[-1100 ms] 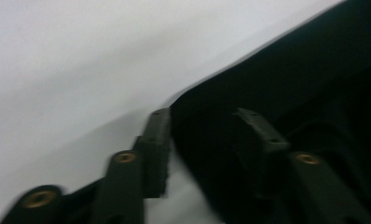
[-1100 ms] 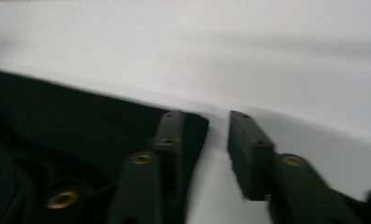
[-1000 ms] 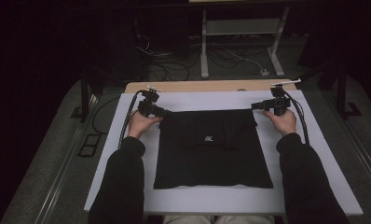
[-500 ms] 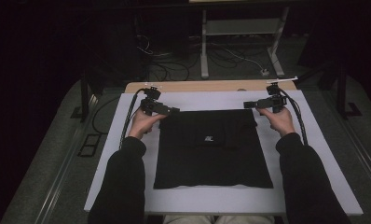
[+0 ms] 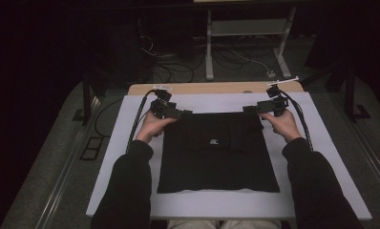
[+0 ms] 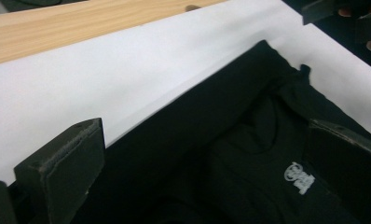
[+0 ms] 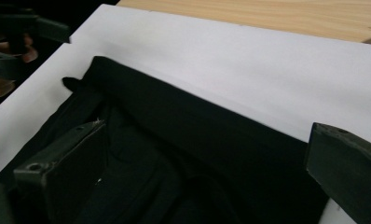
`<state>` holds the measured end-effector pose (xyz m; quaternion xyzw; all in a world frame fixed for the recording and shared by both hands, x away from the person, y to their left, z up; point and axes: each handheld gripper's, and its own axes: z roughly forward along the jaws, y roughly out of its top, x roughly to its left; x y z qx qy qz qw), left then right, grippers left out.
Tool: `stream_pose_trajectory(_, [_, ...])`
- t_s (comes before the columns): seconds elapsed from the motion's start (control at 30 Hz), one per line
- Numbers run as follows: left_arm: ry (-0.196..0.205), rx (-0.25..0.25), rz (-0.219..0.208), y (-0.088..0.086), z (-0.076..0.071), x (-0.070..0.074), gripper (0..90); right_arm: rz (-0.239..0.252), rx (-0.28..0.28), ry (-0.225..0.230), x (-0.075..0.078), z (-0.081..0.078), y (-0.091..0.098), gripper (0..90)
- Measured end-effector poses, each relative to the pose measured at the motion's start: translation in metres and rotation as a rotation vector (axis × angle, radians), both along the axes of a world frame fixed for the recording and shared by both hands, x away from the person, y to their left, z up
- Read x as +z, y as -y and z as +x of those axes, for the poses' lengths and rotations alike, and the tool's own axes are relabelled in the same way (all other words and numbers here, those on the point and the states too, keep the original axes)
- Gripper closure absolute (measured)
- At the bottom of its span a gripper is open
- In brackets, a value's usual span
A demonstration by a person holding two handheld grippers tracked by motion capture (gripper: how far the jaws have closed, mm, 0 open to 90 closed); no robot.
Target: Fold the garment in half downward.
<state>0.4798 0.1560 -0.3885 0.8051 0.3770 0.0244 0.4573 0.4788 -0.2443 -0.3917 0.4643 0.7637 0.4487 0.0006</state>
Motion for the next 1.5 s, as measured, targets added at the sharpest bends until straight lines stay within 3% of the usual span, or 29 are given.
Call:
stream_pose_trajectory(0.27, [0.000,-0.057,-0.024,0.010,-0.006,0.000,0.0,-0.005,0.066,0.016,0.006,-0.009,-0.013,0.0])
stream_pose_trajectory(0.4, [0.001,-0.106,0.000,0.015,-0.008,-0.002,0.0,-0.007,0.099,0.017,0.005,-0.012,-0.021,0.0])
stream_pose_trajectory(0.53, [-0.011,-0.142,-0.001,0.017,-0.010,-0.003,0.0,-0.010,0.133,0.013,0.004,-0.015,-0.028,0.0])
stream_pose_trajectory(0.87, [-0.056,-0.205,0.017,0.019,-0.010,-0.010,0.0,-0.069,0.191,-0.009,0.001,-0.020,-0.037,0.0])
stream_pose_trajectory(1.0, [-0.126,-0.204,0.027,0.019,-0.007,-0.015,0.0,-0.057,0.204,-0.019,-0.004,-0.020,-0.036,3.7])
stream_pose_trajectory(1.1, [-0.154,-0.190,0.020,0.016,-0.004,-0.020,2.7,-0.051,0.205,-0.031,-0.008,-0.019,-0.034,8.3])
stream_pose_trajectory(1.3, [-0.168,-0.188,0.027,0.008,0.002,-0.026,13.3,-0.043,0.192,-0.051,-0.014,-0.016,-0.026,15.8])
stream_pose_trajectory(1.4, [-0.162,-0.167,0.025,0.007,0.004,-0.027,15.7,-0.040,0.184,-0.058,-0.018,-0.015,-0.022,24.2])
stream_pose_trajectory(1.5, [-0.166,-0.148,0.033,0.007,0.006,-0.030,26.2,-0.058,0.175,-0.058,-0.021,-0.013,-0.021,31.5])
